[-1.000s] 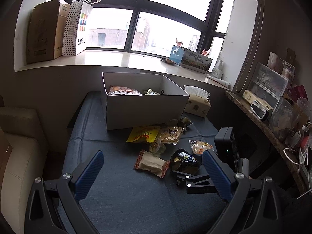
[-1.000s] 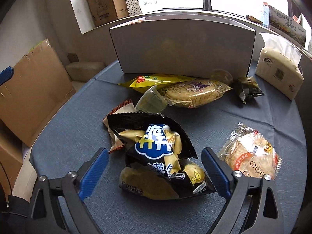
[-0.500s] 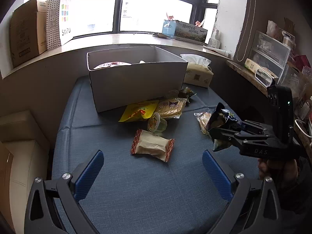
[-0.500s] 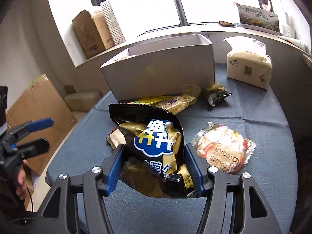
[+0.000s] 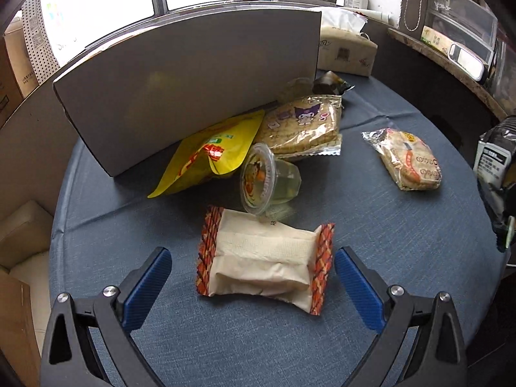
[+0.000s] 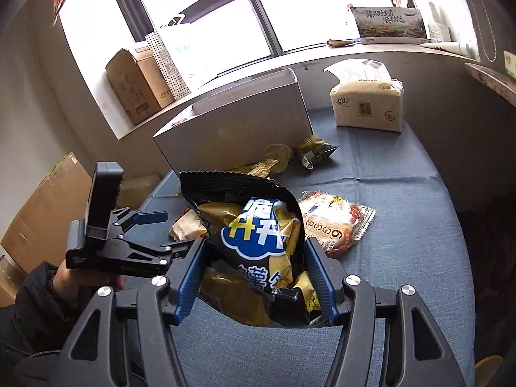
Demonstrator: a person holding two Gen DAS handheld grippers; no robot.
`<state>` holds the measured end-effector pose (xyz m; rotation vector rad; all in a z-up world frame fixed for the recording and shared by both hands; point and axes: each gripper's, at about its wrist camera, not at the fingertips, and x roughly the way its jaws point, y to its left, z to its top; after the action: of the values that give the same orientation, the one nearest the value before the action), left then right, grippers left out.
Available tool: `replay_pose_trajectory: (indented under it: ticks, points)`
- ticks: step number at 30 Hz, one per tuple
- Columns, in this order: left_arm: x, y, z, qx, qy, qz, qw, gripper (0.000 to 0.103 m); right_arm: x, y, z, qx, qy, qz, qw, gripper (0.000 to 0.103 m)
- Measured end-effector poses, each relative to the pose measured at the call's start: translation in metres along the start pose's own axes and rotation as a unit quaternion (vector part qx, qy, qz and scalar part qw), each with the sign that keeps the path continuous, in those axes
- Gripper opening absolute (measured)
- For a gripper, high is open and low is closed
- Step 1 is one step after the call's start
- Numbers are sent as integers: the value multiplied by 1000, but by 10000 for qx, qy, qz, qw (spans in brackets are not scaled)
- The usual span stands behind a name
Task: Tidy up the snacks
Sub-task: 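Grasp the dark blue chip bag with the right tool while the left tool grasps the cream pastry pack, then lower both held packs into the white box and open both tools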
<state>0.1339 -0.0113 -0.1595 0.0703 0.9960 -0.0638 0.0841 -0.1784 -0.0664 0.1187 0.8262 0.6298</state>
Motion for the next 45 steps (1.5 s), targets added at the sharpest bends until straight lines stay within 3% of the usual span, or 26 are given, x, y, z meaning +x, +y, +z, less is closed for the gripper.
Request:
replay_pose_trajectory:
  ticks: [7,8,10,13,15,22,27,32,38,42,44,45]
  points:
    - [8,7,-6,-150,-102,-167,9997,103,1,-6,-3,98,19,1,9999,65]
    - [6,9,-8,-166,-161,-158,9996,99,1,-6,-4,101,41,-16,9999,65]
    - [-3,17,-12,-298,-301,-115,9990,73,2,-5,-4,92,69,-28,9999,65]
    - [-17,36,-15,-796,-436,-593,9941,63,2,-3,-5,51,72,-22,10000,65]
    - [-28,43,-19,-987,-520,-510,9925,63,1,-2,-5,35,65,-32,10000,65]
    - [-94,61,-22,-1242,-1361,-657,9807,62,2,5,9,5,-15,130,9999,65]
    - [-131,78,27,-1373,-2072,-762,9656,62,11,16,55,-67,-245,269,9993,65]
    - [-143,90,91,-1159,-2429,-610,9612,62,26,34,128,-376,-649,216,9969,65]
    - [-119,107,164,-1007,-2337,-371,9664,62,73,38,205,-419,-690,-5,9967,65]
    - [-93,114,192,-1085,-2242,-260,9681,63,111,29,242,-271,-502,-259,9980,66]
    - [-81,121,200,-1191,-2112,-244,9699,72,126,24,254,-239,-347,-395,9983,68]
    - [-75,126,203,-1257,-2039,-287,9705,88,132,21,259,-203,-273,-493,9982,78]
